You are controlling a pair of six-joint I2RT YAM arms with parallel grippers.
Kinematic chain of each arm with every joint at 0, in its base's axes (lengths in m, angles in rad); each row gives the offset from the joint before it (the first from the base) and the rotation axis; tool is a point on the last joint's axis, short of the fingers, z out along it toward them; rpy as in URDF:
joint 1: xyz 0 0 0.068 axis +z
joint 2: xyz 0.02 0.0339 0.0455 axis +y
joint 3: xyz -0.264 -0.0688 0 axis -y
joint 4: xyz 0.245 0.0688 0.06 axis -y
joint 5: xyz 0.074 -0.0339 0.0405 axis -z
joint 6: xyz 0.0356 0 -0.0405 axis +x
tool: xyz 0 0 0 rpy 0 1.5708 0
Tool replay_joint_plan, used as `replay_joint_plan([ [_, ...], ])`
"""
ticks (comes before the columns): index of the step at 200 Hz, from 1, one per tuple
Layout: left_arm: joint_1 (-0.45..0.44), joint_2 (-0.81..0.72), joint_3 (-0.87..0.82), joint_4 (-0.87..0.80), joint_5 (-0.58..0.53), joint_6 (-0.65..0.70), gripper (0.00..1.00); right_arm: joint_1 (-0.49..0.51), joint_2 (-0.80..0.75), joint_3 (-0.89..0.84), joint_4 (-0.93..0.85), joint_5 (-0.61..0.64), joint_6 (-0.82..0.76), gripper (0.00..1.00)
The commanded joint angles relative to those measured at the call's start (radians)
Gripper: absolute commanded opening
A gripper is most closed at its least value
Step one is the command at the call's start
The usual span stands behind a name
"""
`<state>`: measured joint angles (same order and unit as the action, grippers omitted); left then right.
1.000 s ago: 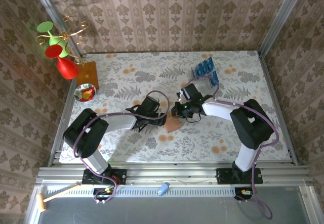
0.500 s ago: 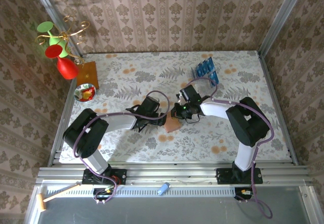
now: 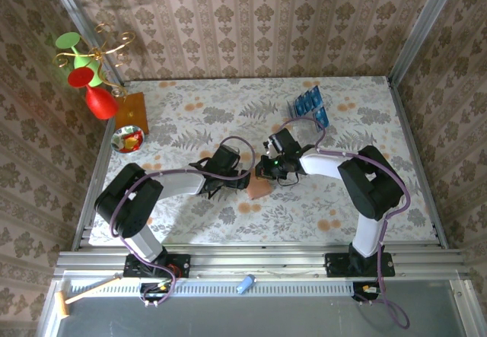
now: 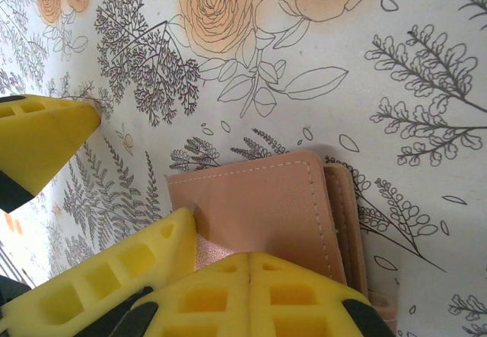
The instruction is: Put the credit cards into the card holder
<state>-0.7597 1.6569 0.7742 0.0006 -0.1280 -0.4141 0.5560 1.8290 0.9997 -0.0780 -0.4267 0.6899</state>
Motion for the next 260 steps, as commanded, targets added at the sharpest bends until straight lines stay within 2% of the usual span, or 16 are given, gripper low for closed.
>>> replay_joint_plan([
  [1, -0.011, 0.043, -0.021, -0.031, 0.039, 0.003, 1.00, 0.012, -0.016, -0.020, 0.001, -0.001, 0.017, 0.00],
  [137, -0.011, 0.038, -0.015, -0.039, 0.036, 0.005, 1.00, 0.019, -0.011, -0.227, 0.096, 0.057, 0.028, 0.00],
  [222, -0.011, 0.034, -0.013, -0.048, 0.032, 0.007, 1.00, 0.059, 0.019, -0.295, 0.089, 0.180, 0.041, 0.00],
  [260, -0.012, 0.036, -0.006, -0.047, 0.033, 0.009, 1.00, 0.068, 0.032, -0.338, 0.157, 0.155, 0.093, 0.00],
])
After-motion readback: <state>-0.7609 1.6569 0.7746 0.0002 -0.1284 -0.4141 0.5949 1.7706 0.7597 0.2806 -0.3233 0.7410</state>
